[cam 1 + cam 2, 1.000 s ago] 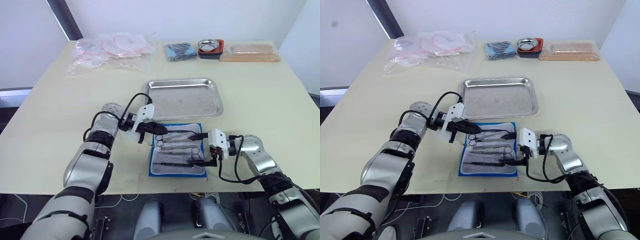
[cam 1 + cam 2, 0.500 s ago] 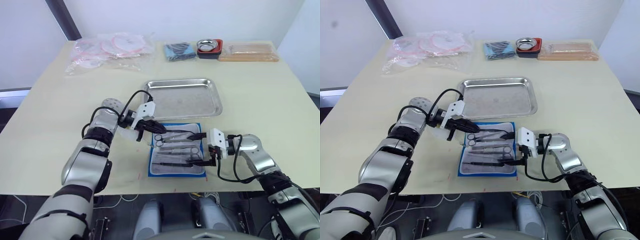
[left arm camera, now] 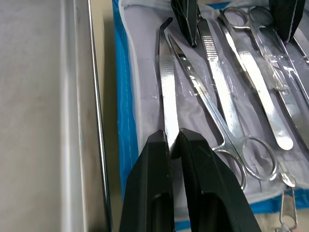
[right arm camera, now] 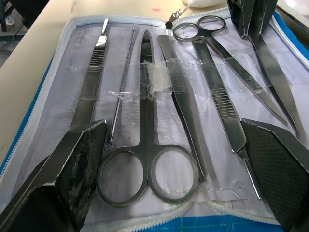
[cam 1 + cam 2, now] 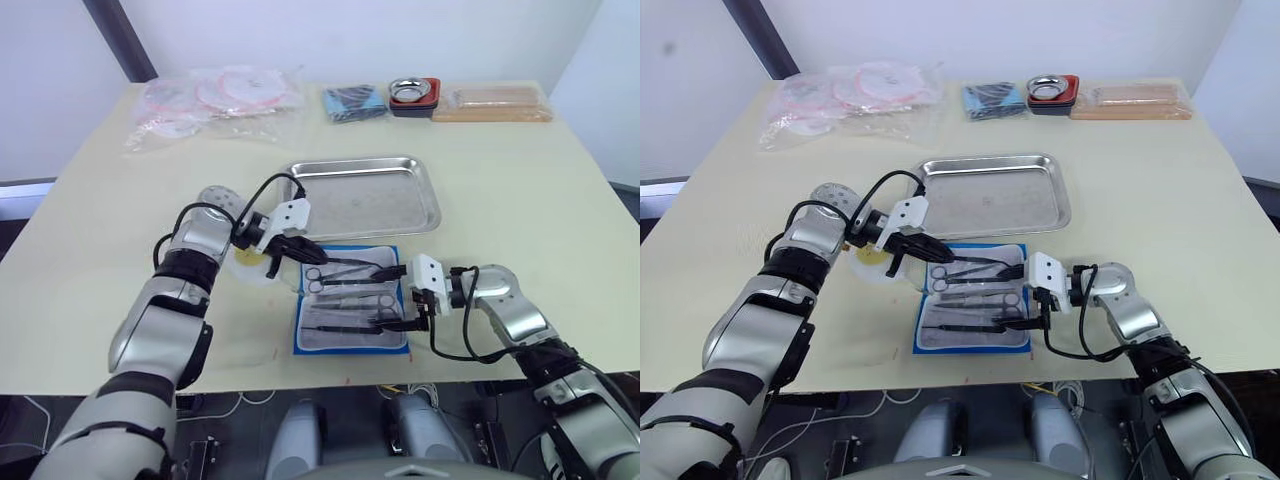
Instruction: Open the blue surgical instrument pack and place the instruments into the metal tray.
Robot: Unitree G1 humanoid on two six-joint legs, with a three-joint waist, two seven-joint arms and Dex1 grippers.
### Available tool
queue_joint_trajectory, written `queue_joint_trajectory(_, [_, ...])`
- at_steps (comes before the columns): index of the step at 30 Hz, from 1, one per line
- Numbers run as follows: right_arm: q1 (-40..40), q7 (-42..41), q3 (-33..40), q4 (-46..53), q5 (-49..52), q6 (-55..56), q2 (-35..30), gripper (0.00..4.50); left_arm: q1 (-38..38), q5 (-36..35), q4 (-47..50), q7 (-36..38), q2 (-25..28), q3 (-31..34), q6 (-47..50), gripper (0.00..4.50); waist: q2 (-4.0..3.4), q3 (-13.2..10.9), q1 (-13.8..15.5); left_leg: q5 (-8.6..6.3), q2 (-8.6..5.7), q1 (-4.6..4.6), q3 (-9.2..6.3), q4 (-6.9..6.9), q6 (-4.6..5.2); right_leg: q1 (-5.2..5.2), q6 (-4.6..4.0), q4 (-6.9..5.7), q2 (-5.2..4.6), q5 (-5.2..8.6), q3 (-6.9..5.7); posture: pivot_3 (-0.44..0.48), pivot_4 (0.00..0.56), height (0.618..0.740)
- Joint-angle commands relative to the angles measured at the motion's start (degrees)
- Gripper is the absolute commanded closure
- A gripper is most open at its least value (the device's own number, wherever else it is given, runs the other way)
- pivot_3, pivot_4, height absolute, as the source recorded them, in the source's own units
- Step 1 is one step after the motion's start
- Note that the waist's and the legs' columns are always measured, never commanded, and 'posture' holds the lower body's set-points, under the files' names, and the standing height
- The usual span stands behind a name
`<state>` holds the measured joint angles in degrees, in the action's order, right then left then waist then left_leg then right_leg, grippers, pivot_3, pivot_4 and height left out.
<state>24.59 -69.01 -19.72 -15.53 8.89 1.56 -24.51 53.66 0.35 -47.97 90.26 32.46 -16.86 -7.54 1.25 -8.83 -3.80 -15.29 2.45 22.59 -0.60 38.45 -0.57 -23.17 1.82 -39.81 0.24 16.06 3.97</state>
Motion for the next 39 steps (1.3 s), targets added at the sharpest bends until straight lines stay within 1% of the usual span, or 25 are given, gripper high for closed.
queue_joint_trajectory(1, [-2.4, 1.8, -3.3, -3.7, -5.4, -3.1, -1.1, 0.00, 0.2, -0.4, 3.7, 1.7, 2.1, 0.9, 2.6, 4.46, 0.00, 0.0, 0.0, 0.00, 0.00, 0.00, 0.00, 0.00, 0.00, 0.00, 0.00, 0.00, 0.00, 0.00, 0.00, 0.000, 0.150, 0.740])
queue_joint_trajectory(9, [-2.0, 1.7, -3.4, -4.1, -5.3, -3.1, -1.0, 0.00, -0.6, -1.1, 8.4, 1.0, 4.1, 1.5, 7.9, 4.46, 0.00, 0.0, -0.1, 0.00, 0.02, 0.00, 0.00, 0.00, 0.00, 0.00, 0.00, 0.00, 0.01, 0.00, 0.00, 0.000, 0.150, 0.740])
queue_joint_trajectory(25, [-2.0, 1.6, -3.4, -4.5, -5.1, -2.8, -0.8, 0.00, -3.5, -2.7, 17.9, 0.3, 8.2, 2.5, 14.7, 4.46, 0.00, 0.0, -0.1, 0.00, 0.03, -0.01, 0.01, 0.00, 0.00, 0.00, -0.01, 0.00, 0.01, 0.00, 0.00, 0.000, 0.150, 0.740])
queue_joint_trajectory(32, [-2.1, 1.7, -3.4, -4.6, -5.1, -2.6, -0.7, 0.00, -4.6, -3.5, 20.3, 0.7, 10.6, 3.0, 16.3, 4.46, 0.00, 0.0, -0.1, 0.00, 0.04, -0.01, 0.02, 0.00, 0.00, 0.00, -0.01, 0.00, 0.01, 0.00, 0.00, 0.000, 0.150, 0.740])
queue_joint_trajectory(39, [-2.1, 1.9, -3.5, -4.7, -5.1, -2.5, -0.4, 0.00, -5.0, -4.0, 20.8, 1.2, 12.4, 3.1, 16.6, 4.46, 0.00, 0.0, -0.1, 0.00, 0.04, -0.01, 0.01, 0.00, 0.00, 0.00, -0.01, 0.00, 0.02, 0.01, 0.00, 0.000, 0.150, 0.740])
